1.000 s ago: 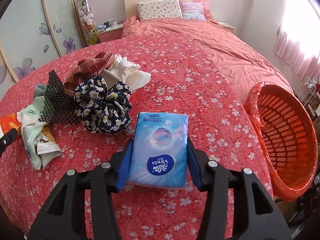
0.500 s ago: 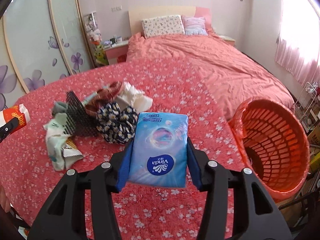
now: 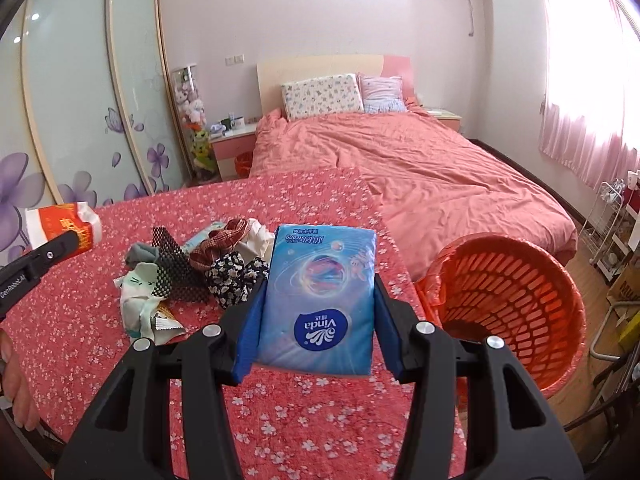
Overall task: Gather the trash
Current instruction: 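Carry the tissue pack and paper cup to the basket and release both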
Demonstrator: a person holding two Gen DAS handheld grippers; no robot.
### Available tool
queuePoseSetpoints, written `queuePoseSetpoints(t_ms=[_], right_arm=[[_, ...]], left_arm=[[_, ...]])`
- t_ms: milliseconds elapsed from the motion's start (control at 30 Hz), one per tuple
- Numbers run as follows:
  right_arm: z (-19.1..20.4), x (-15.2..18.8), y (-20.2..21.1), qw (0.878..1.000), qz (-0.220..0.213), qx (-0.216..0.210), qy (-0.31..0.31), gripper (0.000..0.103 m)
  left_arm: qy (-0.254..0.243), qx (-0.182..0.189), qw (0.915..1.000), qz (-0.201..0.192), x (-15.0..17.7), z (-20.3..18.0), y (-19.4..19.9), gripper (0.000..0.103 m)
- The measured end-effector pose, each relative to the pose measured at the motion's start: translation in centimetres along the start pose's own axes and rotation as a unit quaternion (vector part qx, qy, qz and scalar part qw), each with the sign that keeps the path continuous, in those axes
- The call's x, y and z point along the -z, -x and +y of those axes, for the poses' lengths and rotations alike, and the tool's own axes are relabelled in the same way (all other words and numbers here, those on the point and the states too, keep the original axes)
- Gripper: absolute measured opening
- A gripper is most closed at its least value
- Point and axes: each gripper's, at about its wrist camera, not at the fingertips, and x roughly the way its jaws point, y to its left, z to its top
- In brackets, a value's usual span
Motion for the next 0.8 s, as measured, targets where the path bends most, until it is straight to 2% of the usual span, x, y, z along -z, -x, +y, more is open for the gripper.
queuePoseSetpoints(t_ms=[433, 800], right_arm=[[-3.5, 0.3, 2.2, 0.999, -0.023, 0.019, -0.022, 0.051], [-9.6, 1.2, 2.3, 0.996, -0.023, 0.056, -0.068, 0.051]], left_arm=[[-0.041, 0.048, 0.998, -0.003, -0.7, -7.0, -0.4, 0.006], [-0.077, 0.109, 0.9909, 0.017, 0.8, -15.2, -2.6, 0.006]])
